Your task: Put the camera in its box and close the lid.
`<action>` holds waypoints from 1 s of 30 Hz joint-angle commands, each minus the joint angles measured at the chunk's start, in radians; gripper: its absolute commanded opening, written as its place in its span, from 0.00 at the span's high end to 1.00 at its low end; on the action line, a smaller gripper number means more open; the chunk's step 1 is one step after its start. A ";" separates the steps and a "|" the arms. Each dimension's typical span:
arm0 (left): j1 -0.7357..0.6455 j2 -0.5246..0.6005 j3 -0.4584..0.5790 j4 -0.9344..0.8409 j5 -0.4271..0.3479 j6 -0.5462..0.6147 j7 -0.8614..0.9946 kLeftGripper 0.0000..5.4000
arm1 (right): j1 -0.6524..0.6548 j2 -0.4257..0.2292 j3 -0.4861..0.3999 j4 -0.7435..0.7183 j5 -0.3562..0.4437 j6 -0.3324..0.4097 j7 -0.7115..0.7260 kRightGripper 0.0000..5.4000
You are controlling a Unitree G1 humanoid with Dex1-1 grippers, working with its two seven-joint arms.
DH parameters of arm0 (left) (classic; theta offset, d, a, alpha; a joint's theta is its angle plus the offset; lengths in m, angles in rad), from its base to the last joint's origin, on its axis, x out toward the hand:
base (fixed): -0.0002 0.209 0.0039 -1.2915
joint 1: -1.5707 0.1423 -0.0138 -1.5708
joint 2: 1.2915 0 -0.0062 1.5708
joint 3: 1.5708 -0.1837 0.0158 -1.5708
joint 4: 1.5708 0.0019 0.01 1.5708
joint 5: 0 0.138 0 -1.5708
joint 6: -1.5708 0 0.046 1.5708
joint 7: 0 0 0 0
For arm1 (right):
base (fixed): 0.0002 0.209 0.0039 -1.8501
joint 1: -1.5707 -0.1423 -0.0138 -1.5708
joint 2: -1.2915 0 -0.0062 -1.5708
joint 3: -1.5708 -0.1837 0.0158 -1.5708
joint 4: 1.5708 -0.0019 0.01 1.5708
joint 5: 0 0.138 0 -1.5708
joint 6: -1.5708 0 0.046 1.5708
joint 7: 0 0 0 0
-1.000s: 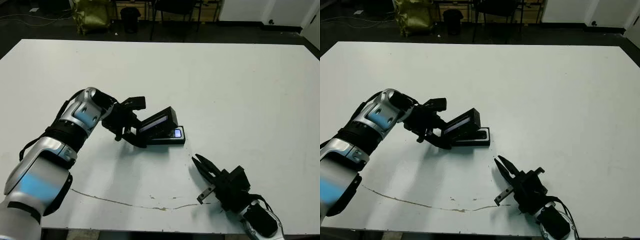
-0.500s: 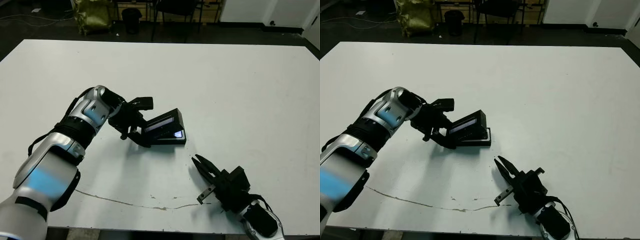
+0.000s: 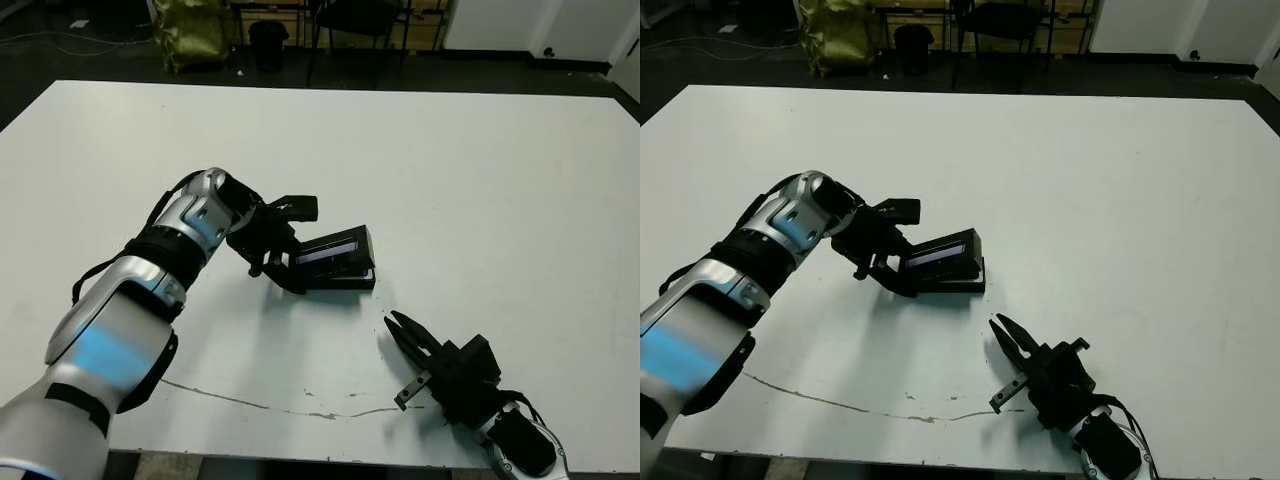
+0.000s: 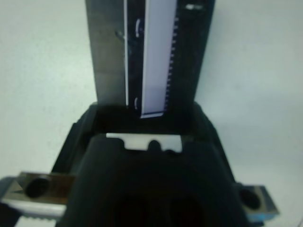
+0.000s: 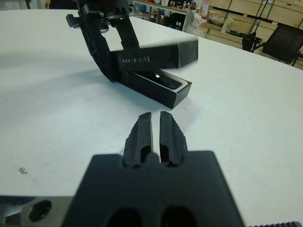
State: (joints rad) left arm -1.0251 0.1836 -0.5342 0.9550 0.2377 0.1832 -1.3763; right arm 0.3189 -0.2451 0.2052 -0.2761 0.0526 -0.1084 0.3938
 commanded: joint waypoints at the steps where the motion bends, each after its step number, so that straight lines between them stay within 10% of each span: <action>1: 0.068 -0.098 -0.038 0.047 0.023 -0.001 0.018 0.56 | 0.006 -0.016 -0.001 -0.002 -0.020 0.027 -0.005 1.00; 20: 0.129 -0.147 0.018 -0.034 0.019 0.236 0.188 0.56 | 0.019 -0.008 -0.005 0.022 0.000 -0.006 -0.001 1.00; 30: 0.156 -0.115 -0.020 -0.037 0.039 0.122 0.174 0.14 | 0.016 -0.013 -0.003 0.024 -0.004 0.000 -0.001 1.00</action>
State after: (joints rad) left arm -0.9589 0.0480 -0.5004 0.8644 0.2309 0.3091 -1.2065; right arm 0.3308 -0.2520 0.2037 -0.2720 0.0494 -0.1243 0.3879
